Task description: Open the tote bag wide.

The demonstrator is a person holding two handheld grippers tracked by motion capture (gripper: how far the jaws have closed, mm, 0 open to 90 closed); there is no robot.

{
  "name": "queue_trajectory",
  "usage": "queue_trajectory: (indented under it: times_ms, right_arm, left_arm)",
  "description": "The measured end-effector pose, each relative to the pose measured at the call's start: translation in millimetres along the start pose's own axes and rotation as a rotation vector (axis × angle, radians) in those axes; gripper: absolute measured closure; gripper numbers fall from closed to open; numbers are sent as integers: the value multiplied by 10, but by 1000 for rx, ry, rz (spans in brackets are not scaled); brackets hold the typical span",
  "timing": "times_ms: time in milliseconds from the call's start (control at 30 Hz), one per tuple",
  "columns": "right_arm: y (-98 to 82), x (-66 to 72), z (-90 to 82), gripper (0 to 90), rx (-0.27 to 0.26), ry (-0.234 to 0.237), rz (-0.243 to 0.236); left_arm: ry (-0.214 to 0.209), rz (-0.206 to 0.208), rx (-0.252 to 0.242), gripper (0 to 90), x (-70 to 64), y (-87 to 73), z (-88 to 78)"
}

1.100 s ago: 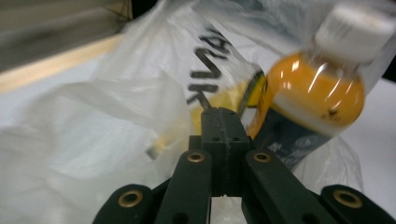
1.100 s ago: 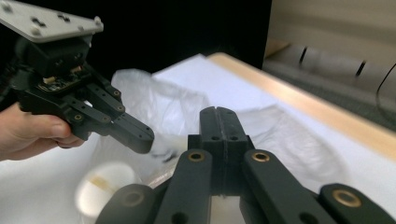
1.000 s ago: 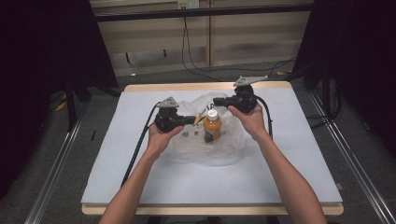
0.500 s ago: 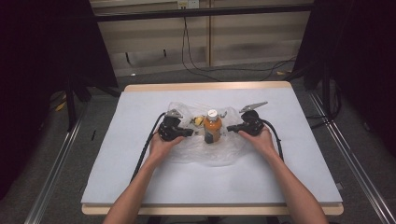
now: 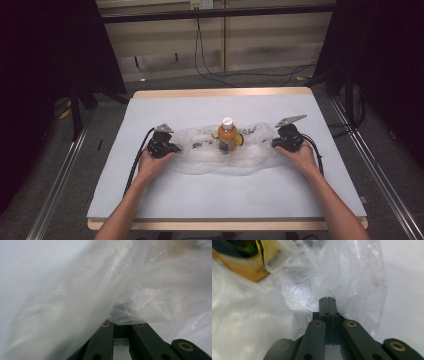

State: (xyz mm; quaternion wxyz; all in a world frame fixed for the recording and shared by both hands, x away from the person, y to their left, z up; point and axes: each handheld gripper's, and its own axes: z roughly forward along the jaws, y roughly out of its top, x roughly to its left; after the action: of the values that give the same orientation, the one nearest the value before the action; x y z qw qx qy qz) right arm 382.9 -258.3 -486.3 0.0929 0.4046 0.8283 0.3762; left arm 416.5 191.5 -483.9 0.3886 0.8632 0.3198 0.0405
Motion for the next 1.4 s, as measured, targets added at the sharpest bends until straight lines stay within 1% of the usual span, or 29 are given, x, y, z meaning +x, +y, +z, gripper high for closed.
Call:
queue_trajectory:
  times_ms: [67,133,167,200,233,267,300,333,400,433,500,533,600,667,700,733,767,800,833,900,933,1000,1067,1133,1233,1267,1300,1333,1400]
  right_arm:
    - [-48,-17,-55,900,-3,-7,-5]
    - [-64,-11,-95,900,13,-20,-11]
    - [-64,-11,-95,900,13,-20,-11]
    - [-66,-3,-109,900,21,-37,-27]
    - [-70,2,-129,900,31,-44,-35]
    - [-98,-57,-181,900,41,-59,-20]
    - [-115,-100,-215,900,46,-72,-10]
    - [-125,-119,-244,900,54,-93,-12]
    - [-146,-115,-261,900,52,-104,-10]
    - [-148,-108,-258,900,48,-107,-22]
    - [-153,-112,-261,900,45,-107,-18]
    - [-177,-132,-266,900,26,-95,0]
    - [-182,-132,-263,900,15,-95,14]
    - [-171,-109,-250,900,4,-85,10]
    - [-157,-95,-243,900,-11,-71,12]
    - [-157,-95,-243,900,-11,-71,12]
    - [-110,-61,-256,900,-35,-52,14]
    - [-82,-45,-271,900,-49,-44,14]
    - [-51,-25,-294,900,-66,-35,15]
    - [7,13,-341,900,-108,-5,12]
    - [7,13,-341,900,-108,-5,12]
    - [79,82,-382,900,-146,28,-5]
    - [116,105,-377,900,-151,33,-12]
    - [154,117,-367,900,-161,40,-15]
    - [221,147,-344,900,-176,56,-18]
    - [247,158,-331,900,-178,60,-20]
    - [247,158,-331,900,-178,60,-20]
    - [311,191,-301,900,-182,68,-28]
    - [385,240,-278,900,-184,73,-44]
  left_arm:
    - [1,18,21,900,-29,-11,-36]
    - [-11,37,38,900,-40,-16,-60]
    - [-11,37,38,900,-40,-16,-60]
    - [-6,40,49,900,-48,-25,-81]
    - [-14,41,40,900,-52,-45,-88]
    - [-11,40,37,900,-52,-61,-100]
    - [-30,31,34,900,-48,-79,-115]
    - [-27,39,38,900,-53,-79,-118]
    - [-29,36,38,900,-58,-90,-126]
    - [-29,36,38,900,-58,-90,-126]
    - [-41,25,31,900,-66,-104,-132]
    - [-36,31,38,900,-83,-108,-145]
    - [-41,30,34,900,-86,-112,-145]
    - [-53,14,12,900,-85,-114,-162]
    - [-50,13,-2,900,-98,-107,-178]
    - [-50,13,-2,900,-98,-107,-178]
    - [-62,16,-8,900,-109,-95,-204]
    - [-64,27,-33,900,-150,-74,-263]
    - [-73,25,-51,900,-171,-65,-290]
    - [-70,39,-62,900,-204,-55,-355]
    - [-70,39,-62,900,-204,-55,-355]
    - [-85,30,-85,900,-210,-59,-425]
    - [-97,25,-123,900,-216,-51,-519]
    - [-110,21,-148,900,-232,-43,-565]
    - [-122,29,-154,900,-259,-32,-579]
    - [-128,18,-153,900,-263,-28,-571]
    - [-119,18,-151,900,-266,-21,-554]
    - [-118,4,-137,900,-269,-7,-503]
    - [-117,-4,-136,900,-274,4,-481]
